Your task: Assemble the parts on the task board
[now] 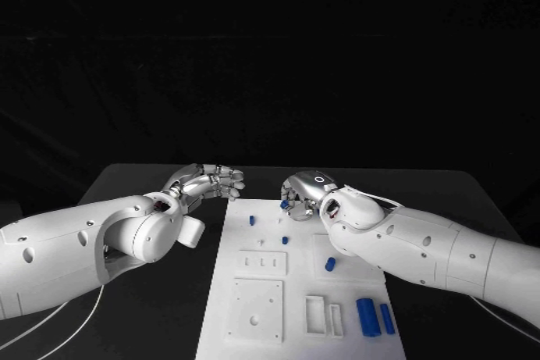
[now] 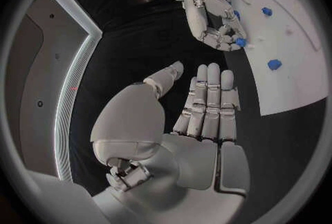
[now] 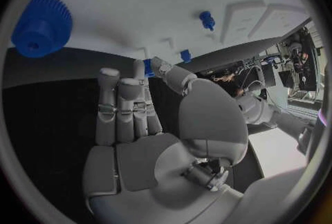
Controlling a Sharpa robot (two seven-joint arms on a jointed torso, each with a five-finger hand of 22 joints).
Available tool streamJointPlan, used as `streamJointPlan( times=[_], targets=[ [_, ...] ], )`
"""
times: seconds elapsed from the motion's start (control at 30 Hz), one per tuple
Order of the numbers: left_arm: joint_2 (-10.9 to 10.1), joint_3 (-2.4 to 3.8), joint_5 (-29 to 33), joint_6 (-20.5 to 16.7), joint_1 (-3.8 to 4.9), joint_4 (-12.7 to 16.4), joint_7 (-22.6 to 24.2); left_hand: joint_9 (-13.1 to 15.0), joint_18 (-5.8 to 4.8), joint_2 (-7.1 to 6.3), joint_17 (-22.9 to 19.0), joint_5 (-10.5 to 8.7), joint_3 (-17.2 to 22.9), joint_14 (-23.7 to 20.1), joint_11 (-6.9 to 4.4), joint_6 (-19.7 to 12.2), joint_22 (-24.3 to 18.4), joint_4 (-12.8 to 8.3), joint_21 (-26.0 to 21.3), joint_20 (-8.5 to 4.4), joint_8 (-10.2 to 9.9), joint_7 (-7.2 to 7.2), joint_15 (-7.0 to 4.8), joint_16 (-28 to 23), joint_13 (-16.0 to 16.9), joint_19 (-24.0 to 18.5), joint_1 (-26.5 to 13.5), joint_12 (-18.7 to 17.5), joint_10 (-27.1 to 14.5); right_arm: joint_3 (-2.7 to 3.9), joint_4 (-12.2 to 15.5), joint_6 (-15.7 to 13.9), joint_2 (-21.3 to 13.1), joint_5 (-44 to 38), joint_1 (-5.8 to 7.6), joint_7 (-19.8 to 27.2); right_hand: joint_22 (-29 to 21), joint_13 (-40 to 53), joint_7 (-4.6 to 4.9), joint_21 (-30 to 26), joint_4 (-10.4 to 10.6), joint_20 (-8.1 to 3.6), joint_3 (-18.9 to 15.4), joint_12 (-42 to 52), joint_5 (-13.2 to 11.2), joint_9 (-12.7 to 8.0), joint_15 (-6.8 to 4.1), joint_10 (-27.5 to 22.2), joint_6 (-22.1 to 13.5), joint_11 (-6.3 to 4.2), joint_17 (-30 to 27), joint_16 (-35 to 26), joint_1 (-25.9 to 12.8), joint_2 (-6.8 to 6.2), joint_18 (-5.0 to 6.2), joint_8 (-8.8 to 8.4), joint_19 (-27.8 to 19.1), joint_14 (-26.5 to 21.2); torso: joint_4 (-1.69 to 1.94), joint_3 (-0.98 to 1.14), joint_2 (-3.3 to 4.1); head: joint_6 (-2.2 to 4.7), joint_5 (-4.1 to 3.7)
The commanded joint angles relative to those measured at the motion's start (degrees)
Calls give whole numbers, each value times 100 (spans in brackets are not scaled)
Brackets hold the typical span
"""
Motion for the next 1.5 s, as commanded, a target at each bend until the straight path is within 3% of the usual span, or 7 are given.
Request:
streamJointPlan(
  times=[0.03, 0.3, 0.63, 0.9, 1.2, 1.5],
  targets=[
    [11, 6, 29, 8, 13, -5, 79, 7, 96, -3, -4, 21, 18, -41, -16, -4, 92, -27, 23, 14, -7, 4, -4, 22, 7, -33, -44, 25, -42, 3, -28, 36, 35, -92, -17, -99, 122, 12, -34, 32, -8, -48, 34, -12, 11, 148, -36, 2, 106, -4, -10, 35, 30, -37, 263, 29, 10, -22, -3, 1, 5, -21, 32],
    [8, 6, 29, 19, 25, -4, 60, 11, 96, -5, -5, 20, 19, -41, -16, -1, 92, -30, 26, 14, -5, 2, -4, 25, 12, -33, -48, 29, -44, 2, -53, 213, 86, -162, -32, -163, 121, 19, -33, 33, -10, -48, 38, -15, 12, 150, -35, -1, 103, -3, -11, 35, 30, -37, 263, 26, 7, -22, -6, -2, 9, -27, 45],
    [-8, 6, 29, 10, 42, -10, 51, 14, 96, -8, -5, 18, 19, -42, -16, 1, 92, -33, 28, 14, -4, 1, -3, 27, 17, -34, -54, 33, -49, -4, -130, 237, 183, -164, -43, -216, 121, 27, -32, 35, -11, -48, 40, -18, 12, 152, -34, -3, 101, -2, -13, 36, 28, -36, 263, 24, 5, -23, -20, 10, 11, -23, 75],
    [4, 6, 29, 32, 47, -15, 24, 17, 96, -5, -6, 17, 19, -42, -16, -1, 92, -28, 32, 15, -5, 1, -3, 29, 24, -33, -69, 38, -52, -7, -210, 262, 227, -184, -43, -240, 121, 33, -31, 37, -12, -47, 41, -20, 11, 154, -33, -5, 99, -1, -14, 36, 26, -36, 263, 22, 3, -24, 4, 6, 14, -34, 86],
    [10, 6, 29, 48, 53, -21, 26, 19, 96, -8, -7, 15, 20, -43, -16, -3, 92, -28, 34, 15, -6, 1, -3, 31, 29, -34, -77, 42, -56, -11, -284, 329, 292, -197, -43, -272, 120, 44, -28, 39, -10, -46, 42, -26, 11, 156, -31, -11, 94, 1, -16, 35, 18, -38, 263, 17, -1, -26, -7, 2, 13, -43, 99],
    [26, 5, 29, 72, 54, -31, 32, 22, 97, -3, -7, 15, 24, -41, -17, -3, 92, -28, 36, 14, -6, 1, -4, 34, 34, -33, -80, 47, -57, -23, -320, 365, 327, -240, -43, -317, 119, 52, -27, 40, -9, -45, 45, -29, 11, 158, -30, -14, 91, 2, -18, 35, 15, -38, 263, 14, -4, -27, -19, 12, 14, -30, 106]
  ],
)
